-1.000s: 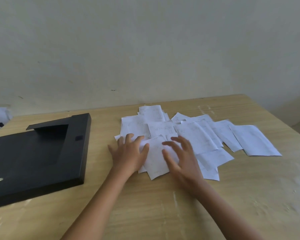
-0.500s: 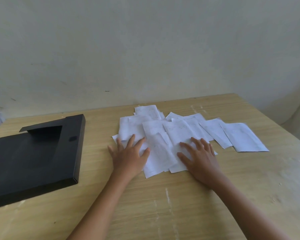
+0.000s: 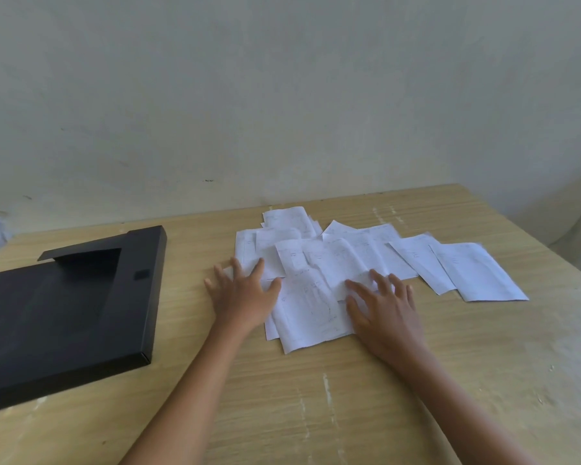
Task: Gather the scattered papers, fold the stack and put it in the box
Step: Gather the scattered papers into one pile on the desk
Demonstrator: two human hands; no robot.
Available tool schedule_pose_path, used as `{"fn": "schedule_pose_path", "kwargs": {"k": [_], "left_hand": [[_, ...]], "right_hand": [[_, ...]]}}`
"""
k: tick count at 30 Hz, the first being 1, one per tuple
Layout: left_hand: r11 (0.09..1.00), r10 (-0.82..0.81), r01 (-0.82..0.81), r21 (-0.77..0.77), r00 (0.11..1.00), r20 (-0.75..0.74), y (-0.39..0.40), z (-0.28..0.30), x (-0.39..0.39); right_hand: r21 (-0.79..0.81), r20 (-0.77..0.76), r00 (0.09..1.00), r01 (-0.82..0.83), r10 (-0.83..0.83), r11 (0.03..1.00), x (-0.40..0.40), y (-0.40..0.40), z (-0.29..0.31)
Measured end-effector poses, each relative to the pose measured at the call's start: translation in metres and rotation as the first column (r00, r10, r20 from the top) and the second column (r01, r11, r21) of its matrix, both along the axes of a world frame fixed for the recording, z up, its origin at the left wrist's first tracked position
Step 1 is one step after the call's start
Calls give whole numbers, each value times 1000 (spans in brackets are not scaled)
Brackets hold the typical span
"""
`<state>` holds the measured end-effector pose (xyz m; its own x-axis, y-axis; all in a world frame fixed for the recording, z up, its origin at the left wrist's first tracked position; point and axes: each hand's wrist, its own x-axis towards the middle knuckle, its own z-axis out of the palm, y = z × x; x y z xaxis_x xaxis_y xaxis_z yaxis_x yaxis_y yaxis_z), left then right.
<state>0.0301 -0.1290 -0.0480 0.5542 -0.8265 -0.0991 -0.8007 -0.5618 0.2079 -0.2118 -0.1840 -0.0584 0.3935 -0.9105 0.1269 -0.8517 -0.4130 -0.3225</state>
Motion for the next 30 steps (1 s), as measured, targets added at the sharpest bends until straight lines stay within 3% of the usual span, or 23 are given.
{"fn": "schedule_pose_path", "kwargs": {"k": [2, 6, 10, 16, 18, 21, 26, 30], "left_hand": [[999, -50, 50, -4, 999, -13, -1, -1, -3], [997, -30, 31, -69, 999, 28, 3, -2, 2], [990, 101, -100, -97, 995, 0, 2, -6, 22], [996, -76, 76, -41, 997, -3, -20, -2, 19], [996, -17, 14, -87, 999, -36, -25, 0, 21], [993, 78, -80, -82, 997, -29, -31, 1, 27], [995, -34, 22, -94, 991, -130, -35, 0, 10], [983, 54, -72, -167, 993, -108, -14, -6, 6]], "right_hand": [[-4, 17, 999, -39, 39, 999, 0, 2, 2], [48, 216, 976, 16, -26, 999, -6, 4, 8], [127, 120, 993, -7, -8, 992, -3, -3, 9], [98, 181, 983, -62, 43, 993, 11, -5, 7], [93, 217, 976, -16, -5, 995, 10, -14, 9], [113, 144, 989, -2, -14, 994, 9, -31, 9], [79, 137, 988, -76, 64, 994, 24, -25, 9], [102, 165, 986, 9, -26, 995, 25, -47, 16]]}}
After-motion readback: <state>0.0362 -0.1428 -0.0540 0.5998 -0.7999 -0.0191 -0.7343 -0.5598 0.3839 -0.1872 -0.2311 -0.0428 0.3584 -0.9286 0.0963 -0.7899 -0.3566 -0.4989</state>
